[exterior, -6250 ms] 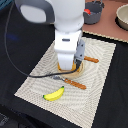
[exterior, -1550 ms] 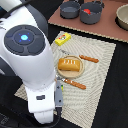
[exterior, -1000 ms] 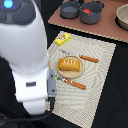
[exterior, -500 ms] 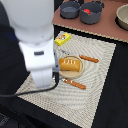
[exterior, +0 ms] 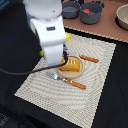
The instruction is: Interact with the objects in diverse but meaningful ways.
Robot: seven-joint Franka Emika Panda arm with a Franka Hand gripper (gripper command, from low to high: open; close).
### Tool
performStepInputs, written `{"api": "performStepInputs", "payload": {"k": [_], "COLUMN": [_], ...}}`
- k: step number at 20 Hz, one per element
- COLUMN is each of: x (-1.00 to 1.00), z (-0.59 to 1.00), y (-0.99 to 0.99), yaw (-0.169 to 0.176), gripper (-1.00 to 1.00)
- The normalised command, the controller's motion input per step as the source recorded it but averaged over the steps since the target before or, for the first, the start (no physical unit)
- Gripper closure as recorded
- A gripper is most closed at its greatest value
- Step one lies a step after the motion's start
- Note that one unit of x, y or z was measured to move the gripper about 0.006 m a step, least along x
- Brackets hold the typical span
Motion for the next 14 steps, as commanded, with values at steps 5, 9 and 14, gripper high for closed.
{"api": "performStepInputs", "payload": {"k": [5,9,14], "x": [-0.45,-0.56,-0.61], "z": [-0.33,-0.48,-0.48], "y": [0.26,0.13,0.17], "yaw": [0.015,0.020,0.033], "gripper": [1.00,1.00,1.00]}}
